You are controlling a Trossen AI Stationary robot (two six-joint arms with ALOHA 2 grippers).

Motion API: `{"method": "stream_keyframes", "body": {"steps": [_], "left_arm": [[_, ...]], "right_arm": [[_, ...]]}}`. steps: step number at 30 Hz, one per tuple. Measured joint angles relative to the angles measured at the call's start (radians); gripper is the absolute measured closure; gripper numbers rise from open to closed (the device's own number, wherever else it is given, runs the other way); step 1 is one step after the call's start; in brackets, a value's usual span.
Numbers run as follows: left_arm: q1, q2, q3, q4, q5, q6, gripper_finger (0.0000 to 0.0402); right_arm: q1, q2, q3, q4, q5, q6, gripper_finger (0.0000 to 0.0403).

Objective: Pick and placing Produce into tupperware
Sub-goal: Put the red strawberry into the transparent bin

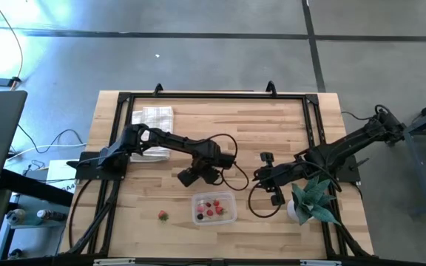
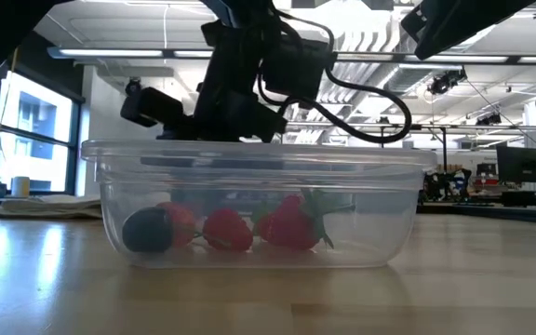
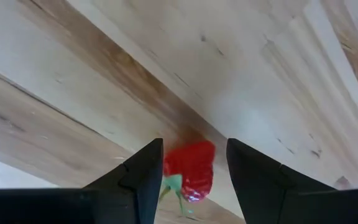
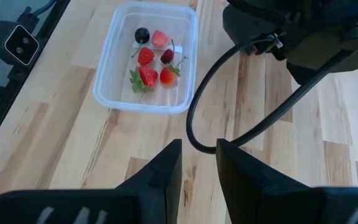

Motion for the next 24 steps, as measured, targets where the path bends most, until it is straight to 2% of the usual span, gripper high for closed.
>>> {"method": "stream_keyframes", "body": {"steps": [17, 24], "left_arm": [[0.002, 0.005, -0.01, -0.072, -0.043, 0.107, 0.0236], [0.009, 0.006, -0.072, -0.051, -0.042, 0.081, 0.0236]], "right_arm": [[0.0, 0.0, 0.0, 0.0, 0.0, 0.0, 0.0313], [0.0, 0.0, 0.0, 0.0, -0.001, 0.0, 0.0313]]}}
